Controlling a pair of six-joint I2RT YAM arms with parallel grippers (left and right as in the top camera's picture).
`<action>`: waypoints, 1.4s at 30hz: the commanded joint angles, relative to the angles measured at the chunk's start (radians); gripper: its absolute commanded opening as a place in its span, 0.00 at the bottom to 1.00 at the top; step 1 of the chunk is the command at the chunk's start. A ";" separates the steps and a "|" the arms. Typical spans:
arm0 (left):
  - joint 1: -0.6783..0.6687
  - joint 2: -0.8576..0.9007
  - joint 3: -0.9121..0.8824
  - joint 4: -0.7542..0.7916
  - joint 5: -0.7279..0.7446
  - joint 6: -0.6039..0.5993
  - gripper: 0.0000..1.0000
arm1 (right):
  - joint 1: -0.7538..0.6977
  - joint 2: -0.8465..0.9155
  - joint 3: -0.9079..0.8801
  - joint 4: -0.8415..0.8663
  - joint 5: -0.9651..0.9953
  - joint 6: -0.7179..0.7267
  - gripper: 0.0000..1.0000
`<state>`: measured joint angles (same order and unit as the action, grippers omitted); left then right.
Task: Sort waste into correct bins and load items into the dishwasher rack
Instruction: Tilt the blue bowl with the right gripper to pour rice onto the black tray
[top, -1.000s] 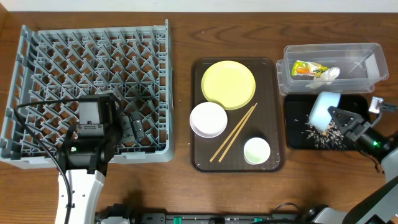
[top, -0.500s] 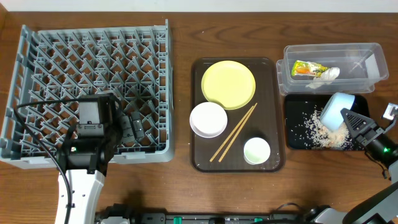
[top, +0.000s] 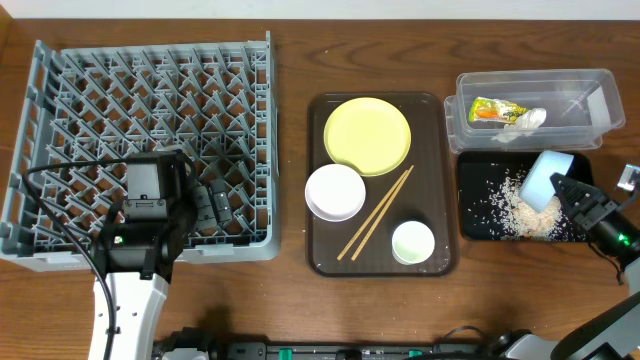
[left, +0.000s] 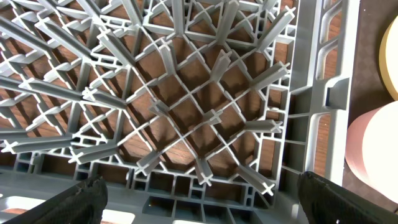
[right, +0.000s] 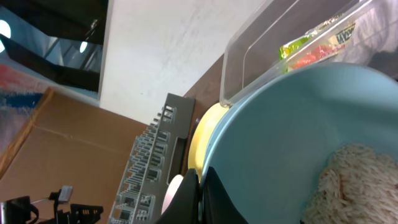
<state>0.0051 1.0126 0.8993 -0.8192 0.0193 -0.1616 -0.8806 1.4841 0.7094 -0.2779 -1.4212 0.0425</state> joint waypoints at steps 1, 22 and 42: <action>-0.002 0.000 0.021 -0.003 -0.005 -0.013 0.99 | -0.015 -0.005 -0.003 0.035 -0.095 0.010 0.01; -0.002 0.000 0.021 -0.003 -0.005 -0.013 0.99 | 0.107 -0.005 -0.004 0.055 -0.047 -0.288 0.01; -0.002 0.000 0.021 -0.003 -0.005 -0.013 0.99 | 0.120 -0.004 -0.004 0.014 -0.066 -0.208 0.01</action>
<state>0.0051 1.0126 0.8993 -0.8192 0.0193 -0.1616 -0.7731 1.4841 0.7090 -0.2699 -1.4338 -0.2043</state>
